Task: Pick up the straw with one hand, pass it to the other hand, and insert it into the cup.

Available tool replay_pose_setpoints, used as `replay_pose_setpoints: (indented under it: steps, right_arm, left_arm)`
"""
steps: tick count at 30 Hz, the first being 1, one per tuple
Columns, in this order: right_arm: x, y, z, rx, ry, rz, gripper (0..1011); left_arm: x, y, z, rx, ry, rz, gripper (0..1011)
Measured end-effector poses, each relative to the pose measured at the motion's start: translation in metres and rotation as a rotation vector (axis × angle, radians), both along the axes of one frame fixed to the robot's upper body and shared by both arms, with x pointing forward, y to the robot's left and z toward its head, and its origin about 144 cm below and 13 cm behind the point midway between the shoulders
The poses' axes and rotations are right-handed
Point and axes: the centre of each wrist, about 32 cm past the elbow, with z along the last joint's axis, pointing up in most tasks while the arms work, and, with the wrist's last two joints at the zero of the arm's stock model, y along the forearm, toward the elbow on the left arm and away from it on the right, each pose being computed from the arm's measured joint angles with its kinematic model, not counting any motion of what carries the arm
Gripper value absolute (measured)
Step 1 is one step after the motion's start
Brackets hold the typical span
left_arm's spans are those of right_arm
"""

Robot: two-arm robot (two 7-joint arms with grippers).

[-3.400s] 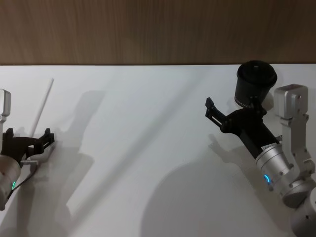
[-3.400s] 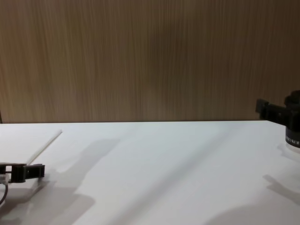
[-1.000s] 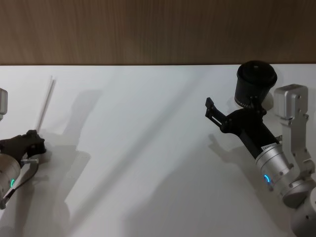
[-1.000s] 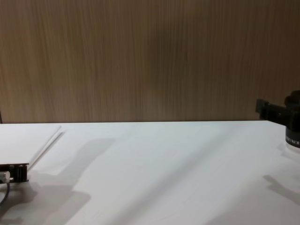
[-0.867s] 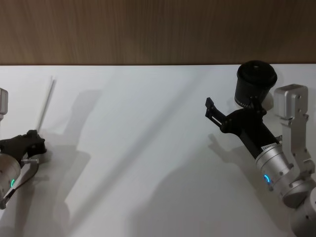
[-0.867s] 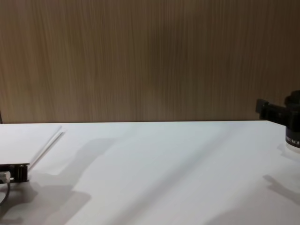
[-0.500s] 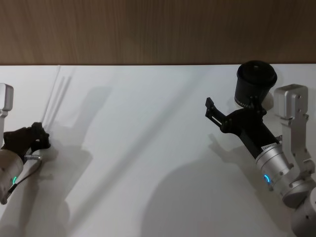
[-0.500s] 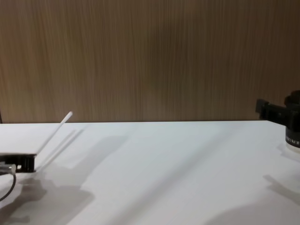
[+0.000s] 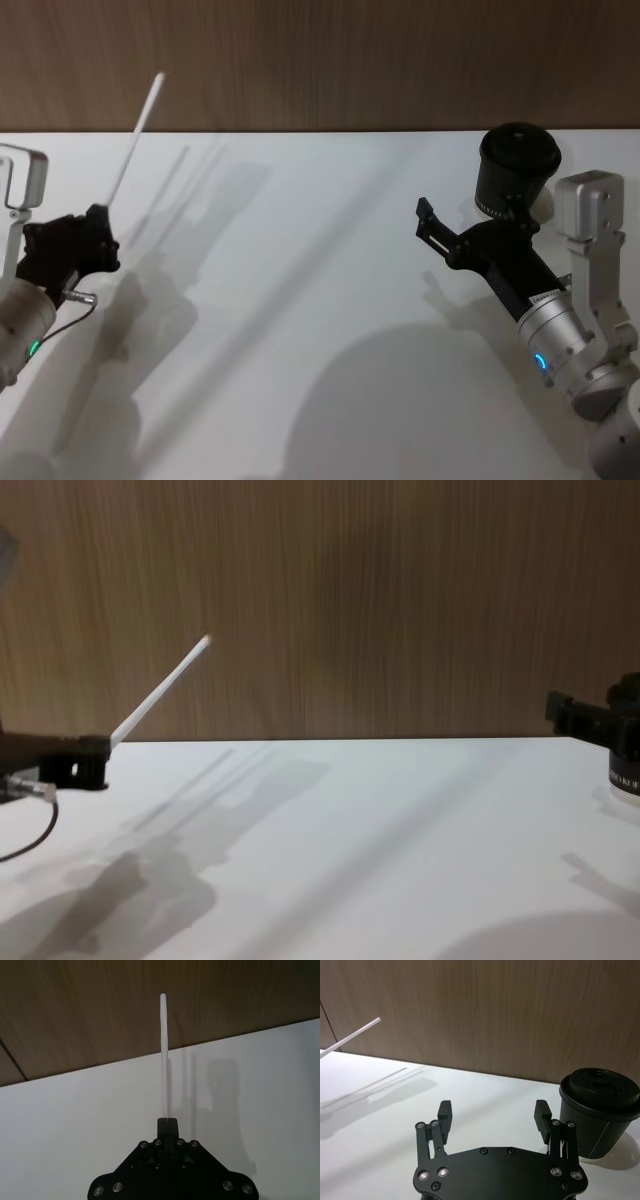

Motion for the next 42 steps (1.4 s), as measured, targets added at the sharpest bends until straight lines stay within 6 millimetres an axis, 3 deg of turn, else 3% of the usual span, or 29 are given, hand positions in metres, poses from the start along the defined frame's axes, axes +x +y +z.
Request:
replay_pose_setpoints:
  steps: [20, 42]
  right_arm:
    - [0.0, 0.0, 0.0, 0.0, 0.0, 0.0, 1001]
    - [0.0, 0.0, 0.0, 0.0, 0.0, 0.0, 1001]
  left_arm:
    - [0.014, 0.005, 0.018, 0.124, -0.302, -0.302, 0]
    - [0.039, -0.007, 0.033, 0.188, -0.454, -0.487, 0]
